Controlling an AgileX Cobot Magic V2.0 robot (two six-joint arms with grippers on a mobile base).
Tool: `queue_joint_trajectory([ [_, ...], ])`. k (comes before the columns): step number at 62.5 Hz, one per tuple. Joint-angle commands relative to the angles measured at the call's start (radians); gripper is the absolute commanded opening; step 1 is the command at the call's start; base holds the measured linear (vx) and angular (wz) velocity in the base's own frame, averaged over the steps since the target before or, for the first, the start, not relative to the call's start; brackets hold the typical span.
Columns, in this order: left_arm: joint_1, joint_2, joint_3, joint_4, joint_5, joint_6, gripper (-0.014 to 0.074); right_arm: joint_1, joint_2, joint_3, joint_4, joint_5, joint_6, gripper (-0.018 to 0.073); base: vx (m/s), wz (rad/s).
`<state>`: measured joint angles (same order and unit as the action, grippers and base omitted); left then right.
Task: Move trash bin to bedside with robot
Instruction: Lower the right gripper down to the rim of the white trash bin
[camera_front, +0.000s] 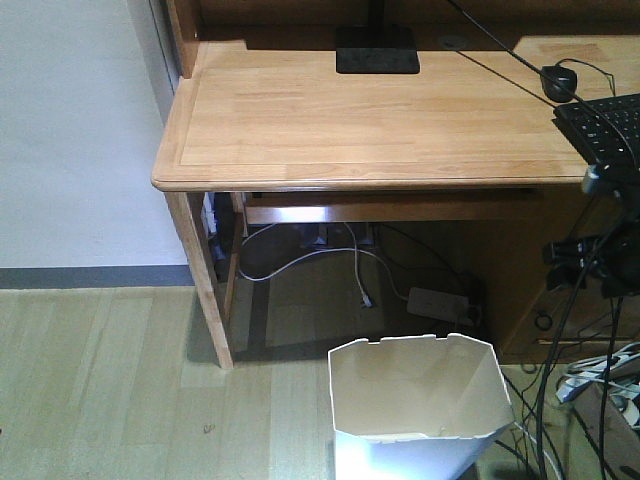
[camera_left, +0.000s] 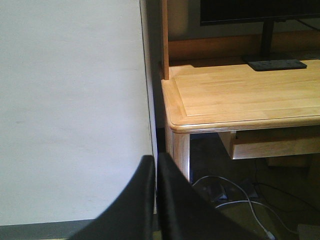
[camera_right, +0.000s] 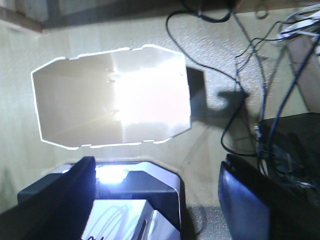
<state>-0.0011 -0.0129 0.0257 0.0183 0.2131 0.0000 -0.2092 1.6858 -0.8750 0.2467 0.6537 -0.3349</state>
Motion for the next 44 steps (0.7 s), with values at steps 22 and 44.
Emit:
queue_joint_trajectory([
  [22,-0.002,-0.014,0.019,-0.004,-0.068,0.0,-0.0006,-0.008,0.396,-0.026,0.071,-0.382,-0.197,0.0511,0.0,0.0],
  [44,-0.002,-0.014,0.019,-0.004,-0.068,0.0,-0.0006,-0.008,0.7,-0.177,0.081,-0.447,-0.258,0.0548,0.0,0.0],
])
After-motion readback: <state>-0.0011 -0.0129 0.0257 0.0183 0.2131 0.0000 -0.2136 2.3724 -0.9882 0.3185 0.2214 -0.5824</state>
